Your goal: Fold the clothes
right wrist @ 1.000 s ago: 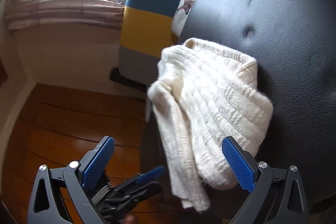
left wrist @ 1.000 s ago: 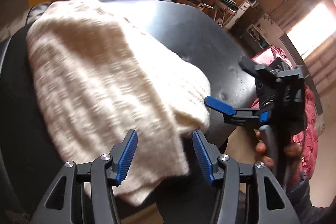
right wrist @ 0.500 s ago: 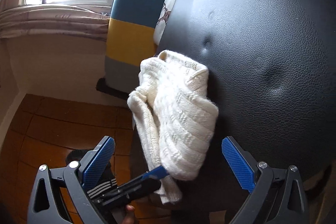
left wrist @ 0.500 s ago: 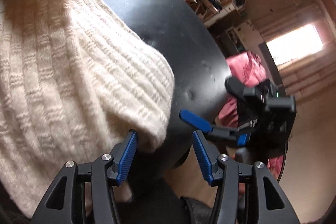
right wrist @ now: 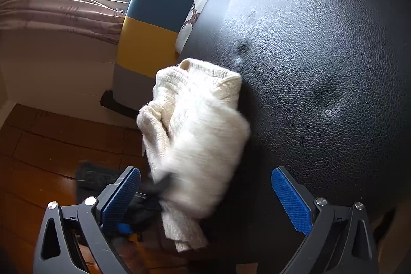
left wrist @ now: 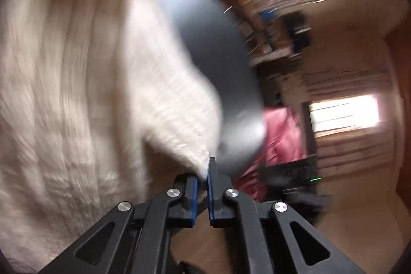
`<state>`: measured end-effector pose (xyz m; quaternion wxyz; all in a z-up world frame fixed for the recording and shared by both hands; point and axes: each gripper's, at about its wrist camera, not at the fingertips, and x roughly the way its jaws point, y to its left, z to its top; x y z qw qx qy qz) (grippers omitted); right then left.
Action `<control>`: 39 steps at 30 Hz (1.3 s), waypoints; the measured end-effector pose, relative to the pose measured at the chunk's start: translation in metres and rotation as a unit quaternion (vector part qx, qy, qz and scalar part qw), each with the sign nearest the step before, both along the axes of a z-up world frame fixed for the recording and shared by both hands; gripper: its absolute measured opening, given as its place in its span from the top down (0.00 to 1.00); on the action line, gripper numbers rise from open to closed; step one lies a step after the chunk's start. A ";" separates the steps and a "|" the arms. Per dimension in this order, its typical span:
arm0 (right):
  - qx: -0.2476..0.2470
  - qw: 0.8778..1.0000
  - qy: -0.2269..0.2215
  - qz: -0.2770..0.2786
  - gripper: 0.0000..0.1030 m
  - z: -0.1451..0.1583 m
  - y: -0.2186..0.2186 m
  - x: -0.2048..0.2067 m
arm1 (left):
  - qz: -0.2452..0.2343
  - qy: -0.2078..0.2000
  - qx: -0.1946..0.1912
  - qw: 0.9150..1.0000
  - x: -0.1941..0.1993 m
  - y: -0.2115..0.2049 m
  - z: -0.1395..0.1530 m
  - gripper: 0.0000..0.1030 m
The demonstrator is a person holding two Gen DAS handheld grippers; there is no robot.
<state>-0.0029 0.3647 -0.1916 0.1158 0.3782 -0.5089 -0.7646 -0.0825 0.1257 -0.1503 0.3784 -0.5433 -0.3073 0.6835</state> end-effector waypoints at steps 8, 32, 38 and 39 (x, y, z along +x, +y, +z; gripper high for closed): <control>0.046 0.999 -0.012 0.006 0.00 0.007 -0.008 -0.002 | 0.152 0.124 0.037 0.980 -0.002 -0.179 0.092 0.96; 0.189 0.966 0.001 0.176 0.00 0.044 -0.140 -0.067 | 0.208 0.177 -0.430 0.861 0.075 -0.243 0.037 0.72; 0.190 0.966 -0.017 0.176 0.00 0.025 -0.141 -0.069 | 0.103 0.213 -0.493 0.837 0.082 -0.214 0.011 0.72; 0.184 0.967 -0.017 0.174 0.00 0.025 -0.137 -0.068 | 0.091 0.208 -0.502 0.834 0.080 -0.211 0.004 0.72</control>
